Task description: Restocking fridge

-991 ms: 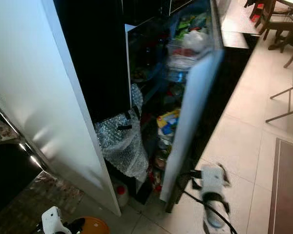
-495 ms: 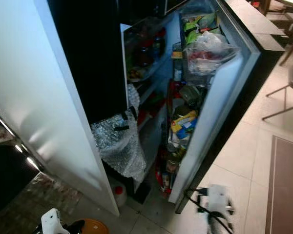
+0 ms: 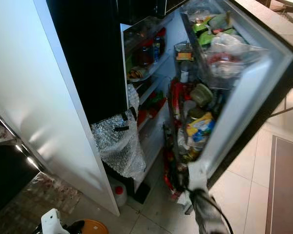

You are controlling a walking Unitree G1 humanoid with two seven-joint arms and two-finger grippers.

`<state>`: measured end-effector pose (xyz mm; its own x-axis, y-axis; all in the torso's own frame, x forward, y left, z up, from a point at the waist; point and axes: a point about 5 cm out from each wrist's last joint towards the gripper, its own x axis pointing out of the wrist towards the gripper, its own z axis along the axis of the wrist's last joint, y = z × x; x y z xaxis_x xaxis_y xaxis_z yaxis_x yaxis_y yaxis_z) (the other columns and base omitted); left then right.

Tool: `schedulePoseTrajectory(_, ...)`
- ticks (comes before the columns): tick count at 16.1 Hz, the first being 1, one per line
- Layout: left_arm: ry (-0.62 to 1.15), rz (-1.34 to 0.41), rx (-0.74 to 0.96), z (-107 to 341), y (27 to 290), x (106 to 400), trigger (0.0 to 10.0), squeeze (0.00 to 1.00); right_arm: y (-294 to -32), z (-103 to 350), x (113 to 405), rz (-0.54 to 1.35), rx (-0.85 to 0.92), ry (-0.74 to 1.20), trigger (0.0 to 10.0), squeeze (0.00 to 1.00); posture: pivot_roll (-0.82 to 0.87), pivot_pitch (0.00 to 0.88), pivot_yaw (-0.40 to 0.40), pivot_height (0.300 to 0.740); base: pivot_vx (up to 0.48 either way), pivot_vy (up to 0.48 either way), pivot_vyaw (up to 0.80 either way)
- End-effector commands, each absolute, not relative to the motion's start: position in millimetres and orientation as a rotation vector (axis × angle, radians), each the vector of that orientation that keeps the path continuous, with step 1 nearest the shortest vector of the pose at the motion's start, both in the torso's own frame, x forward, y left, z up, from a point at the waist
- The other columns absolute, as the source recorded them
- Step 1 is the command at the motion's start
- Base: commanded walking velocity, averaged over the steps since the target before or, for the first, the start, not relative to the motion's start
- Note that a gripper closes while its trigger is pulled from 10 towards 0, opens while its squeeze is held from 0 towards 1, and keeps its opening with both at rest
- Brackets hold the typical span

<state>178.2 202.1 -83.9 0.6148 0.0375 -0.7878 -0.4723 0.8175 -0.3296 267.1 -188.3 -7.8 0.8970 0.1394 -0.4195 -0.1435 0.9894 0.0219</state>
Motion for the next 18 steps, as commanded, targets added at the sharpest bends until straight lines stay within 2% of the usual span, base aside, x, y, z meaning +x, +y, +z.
schedulePoseTrajectory(1,0.889,0.305,-0.526,-85.4,202.5,175.2,10.0,0.00,-186.9,5.2,277.6,0.195,-0.028,0.374,10.0,0.00,-0.02,0.000,-0.001,0.740,0.000,0.000,0.00)
schedulePoseTrajectory(6,0.883,0.298,-0.520,-84.3,202.1,177.6,10.0,0.00,-181.3,31.8,303.5,0.245,-0.093,0.278,10.0,0.00,-0.02,0.000,0.007,0.740,0.000,0.000,0.00)
schedulePoseTrajectory(12,0.878,0.297,-0.512,-83.3,203.8,179.1,10.0,0.00,-216.2,38.4,310.5,0.088,-0.162,0.297,10.0,0.00,-0.02,0.000,0.012,0.740,0.000,0.000,0.00)
schedulePoseTrajectory(15,0.881,0.296,-0.507,-83.5,204.7,178.4,10.0,0.00,-229.1,37.3,307.7,0.038,-0.172,0.313,10.0,0.00,-0.02,0.000,0.014,0.740,0.000,0.000,0.00)
schedulePoseTrajectory(18,0.883,0.290,-0.501,-83.8,203.7,177.9,10.0,0.00,-253.5,37.5,302.2,-0.067,-0.194,0.328,10.0,0.00,-0.02,0.000,0.015,0.740,0.000,0.000,0.00)
